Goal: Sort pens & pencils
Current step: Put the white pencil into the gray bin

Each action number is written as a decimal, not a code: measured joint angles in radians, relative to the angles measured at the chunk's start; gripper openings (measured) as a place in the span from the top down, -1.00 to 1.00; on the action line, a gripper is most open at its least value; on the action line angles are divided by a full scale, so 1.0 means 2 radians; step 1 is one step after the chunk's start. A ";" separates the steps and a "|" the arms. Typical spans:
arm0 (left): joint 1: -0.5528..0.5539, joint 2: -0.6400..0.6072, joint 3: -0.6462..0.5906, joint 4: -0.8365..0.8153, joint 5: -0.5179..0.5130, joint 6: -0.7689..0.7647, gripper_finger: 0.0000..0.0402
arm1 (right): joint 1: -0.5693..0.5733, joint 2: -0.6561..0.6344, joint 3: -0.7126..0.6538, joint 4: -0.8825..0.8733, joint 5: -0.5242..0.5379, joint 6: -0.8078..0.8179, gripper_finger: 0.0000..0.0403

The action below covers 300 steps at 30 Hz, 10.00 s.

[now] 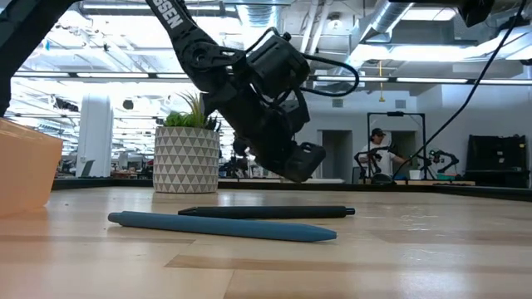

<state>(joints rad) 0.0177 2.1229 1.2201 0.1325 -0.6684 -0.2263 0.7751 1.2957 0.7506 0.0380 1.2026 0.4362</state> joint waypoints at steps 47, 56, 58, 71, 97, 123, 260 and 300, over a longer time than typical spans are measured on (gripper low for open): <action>-0.140 -0.389 0.001 -0.417 0.180 -0.040 0.98 | 0.048 0.000 0.000 -0.004 0.028 0.030 0.63; -0.243 -0.398 0.001 -0.422 0.157 -0.097 0.99 | 0.034 0.001 0.000 -0.004 0.026 0.049 0.63; -0.265 -0.392 0.001 -0.424 0.144 -0.110 0.99 | 0.033 0.001 0.000 -0.004 0.026 0.049 0.63; -0.356 -0.345 0.001 -0.329 0.022 -0.057 0.99 | 0.027 0.001 0.000 -0.002 -0.051 0.109 0.63; -0.368 -0.331 -0.033 -0.044 -0.136 0.188 0.99 | -0.052 0.082 0.000 0.481 -0.142 -0.409 0.61; -0.296 -0.331 -0.054 0.087 -0.051 0.270 0.99 | -0.043 0.054 0.013 0.482 -0.182 -0.444 0.61; -0.282 -0.331 -0.054 0.082 0.053 0.232 0.46 | -0.041 0.058 0.073 0.400 -0.249 -0.486 0.82; -0.290 -0.331 -0.054 -0.137 -0.007 0.041 0.25 | 0.271 0.070 0.073 0.329 0.159 -0.251 0.82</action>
<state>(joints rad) -0.5621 1.4616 1.1118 -0.1410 -0.6815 -0.1452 1.3167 1.4365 0.8967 0.6962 1.5216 -0.0651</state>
